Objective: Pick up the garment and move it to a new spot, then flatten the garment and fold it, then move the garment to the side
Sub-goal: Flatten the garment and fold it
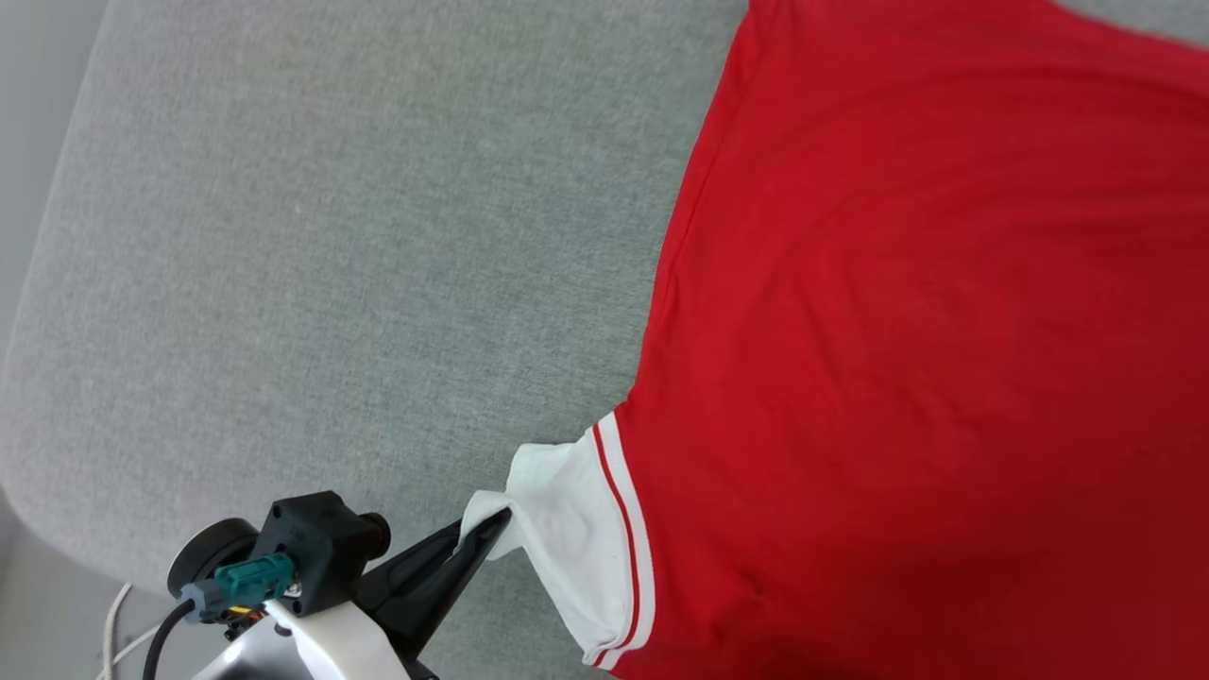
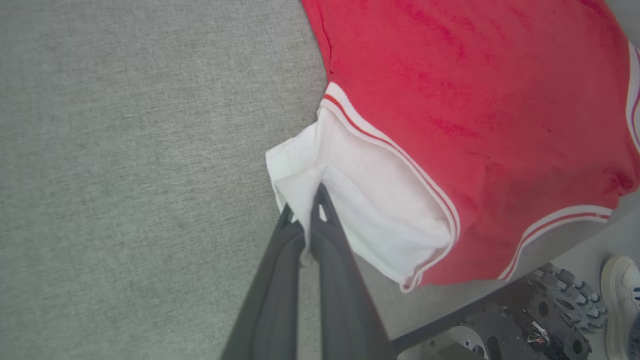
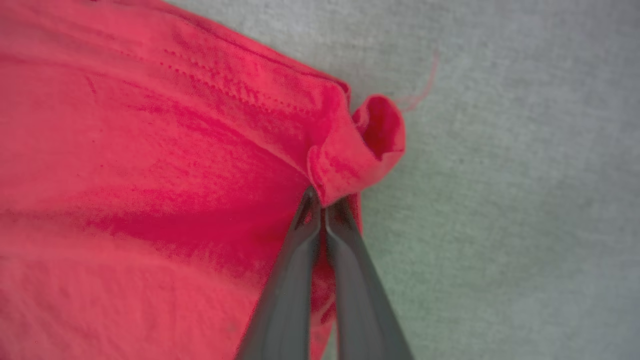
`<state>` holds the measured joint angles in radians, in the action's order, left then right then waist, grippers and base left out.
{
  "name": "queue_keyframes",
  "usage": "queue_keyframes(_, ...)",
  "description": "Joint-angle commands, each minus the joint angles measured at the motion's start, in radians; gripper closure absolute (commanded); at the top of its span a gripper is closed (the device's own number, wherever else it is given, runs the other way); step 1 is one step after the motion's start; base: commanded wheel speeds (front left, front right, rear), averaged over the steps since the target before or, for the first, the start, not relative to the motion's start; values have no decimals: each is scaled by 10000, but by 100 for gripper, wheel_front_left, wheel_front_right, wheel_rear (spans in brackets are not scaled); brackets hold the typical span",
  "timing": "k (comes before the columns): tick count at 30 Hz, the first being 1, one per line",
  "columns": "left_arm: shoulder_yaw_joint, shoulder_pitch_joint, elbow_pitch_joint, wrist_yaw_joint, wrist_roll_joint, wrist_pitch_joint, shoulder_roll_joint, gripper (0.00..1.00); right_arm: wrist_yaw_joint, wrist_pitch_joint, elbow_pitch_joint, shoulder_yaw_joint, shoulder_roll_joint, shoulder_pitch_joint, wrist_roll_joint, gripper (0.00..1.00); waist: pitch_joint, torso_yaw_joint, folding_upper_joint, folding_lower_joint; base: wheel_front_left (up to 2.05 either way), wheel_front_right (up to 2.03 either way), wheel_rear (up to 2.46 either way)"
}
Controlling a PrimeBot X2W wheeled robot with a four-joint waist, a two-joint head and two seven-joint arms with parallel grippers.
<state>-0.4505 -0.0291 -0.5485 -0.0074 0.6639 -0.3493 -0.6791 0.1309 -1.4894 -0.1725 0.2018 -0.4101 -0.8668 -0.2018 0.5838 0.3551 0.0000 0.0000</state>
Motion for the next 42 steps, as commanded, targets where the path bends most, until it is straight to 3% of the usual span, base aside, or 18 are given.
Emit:
queue_keyframes(1, 43, 77, 7, 87, 27, -37, -31, 100, -4, 8, -247, -87, -87, 793, -157, 100, -653, -529, 0, 0, 0, 0, 0)
queue_keyframes(10, 196, 669, 245, 468, 268, -75, -103, 100, -4, 732, 68, -422, -62, 3002, -1290, 100, -2218, -1581, 0, 0, 0, 0, 0)
queue_keyframes(24, 322, 1598, 985, 984, 494, 229, -10, 100, -4, 1884, 2326, 33, 421, 7044, -2736, 100, -4042, -2943, 0, 0, 0, 0, 0)
queue_keyframes(31, 192, 1891, 1066, 1068, 527, 210, 5, 100, -4, 2178, 3329, 203, 616, 8572, -2824, 100, -4472, -3247, 0, 0, 0, 0, 0)
queue_keyframes(37, 131, 1945, 1066, 1179, 501, 211, 96, 100, -4, 2484, 3482, 254, 1158, 9729, -2857, 100, -4717, -3362, 0, 0, 0, 0, 0)
queue_keyframes(41, 94, 1964, 953, 1260, 466, 186, 123, 100, -4, 2807, 3429, 152, 1145, 10004, -2784, 100, -4733, -3407, 0, 0, 0, 0, 0)
queue_keyframes(42, 88, 1955, 922, 1284, 453, 171, 121, 100, -4, 2947, 3471, 28, 1059, 9981, -2809, 75, -4725, -3408, 0, 0, 0, 0, 0)
